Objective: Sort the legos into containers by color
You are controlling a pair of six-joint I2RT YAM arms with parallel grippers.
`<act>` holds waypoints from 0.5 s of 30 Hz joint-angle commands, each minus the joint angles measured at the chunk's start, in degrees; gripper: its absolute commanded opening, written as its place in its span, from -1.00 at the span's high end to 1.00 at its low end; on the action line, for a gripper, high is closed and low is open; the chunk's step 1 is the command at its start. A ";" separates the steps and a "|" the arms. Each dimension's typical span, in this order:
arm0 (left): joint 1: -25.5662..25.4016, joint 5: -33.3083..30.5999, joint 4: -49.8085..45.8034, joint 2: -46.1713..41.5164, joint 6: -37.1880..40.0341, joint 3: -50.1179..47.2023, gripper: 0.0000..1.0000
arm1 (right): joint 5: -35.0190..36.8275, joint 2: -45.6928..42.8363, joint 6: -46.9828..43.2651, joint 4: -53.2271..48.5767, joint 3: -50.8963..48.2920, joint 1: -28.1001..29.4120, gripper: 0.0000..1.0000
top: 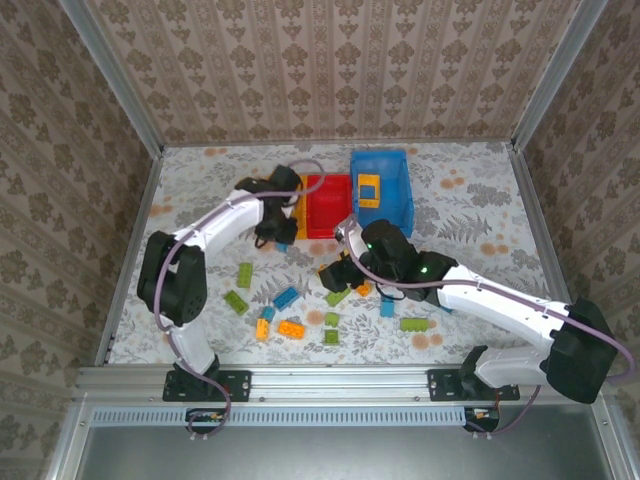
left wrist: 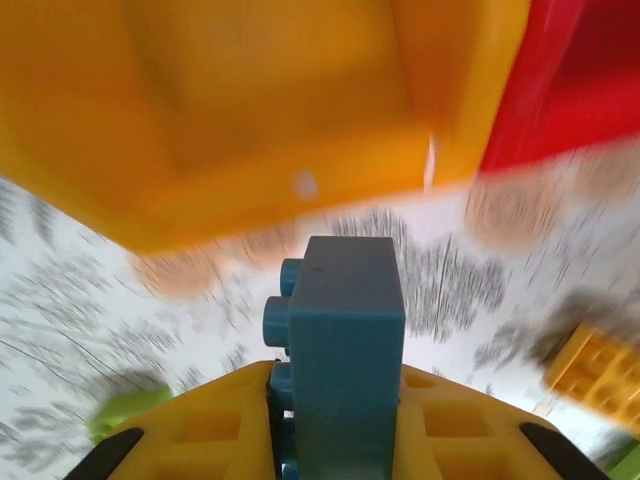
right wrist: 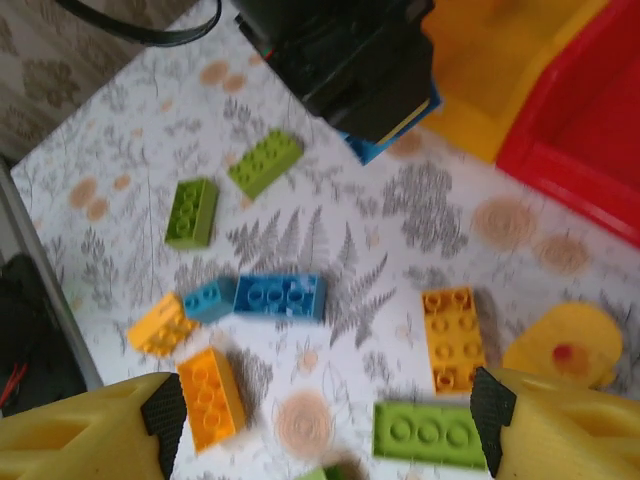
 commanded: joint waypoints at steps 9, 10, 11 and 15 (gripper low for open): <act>6.08 1.15 -0.25 14.94 -2.70 24.37 0.53 | 5.81 9.63 1.34 4.34 10.70 -4.27 -0.54; 6.41 1.47 -0.34 16.66 -3.06 26.00 0.53 | 5.96 9.95 1.72 4.23 11.06 -4.76 -0.54; 6.71 1.72 -0.37 18.21 -3.49 27.46 0.53 | 5.96 10.09 2.03 4.23 11.19 -5.16 -0.54; 7.43 2.39 -0.10 22.27 -4.42 30.59 0.52 | 5.88 9.72 3.08 4.26 10.54 -6.29 -0.54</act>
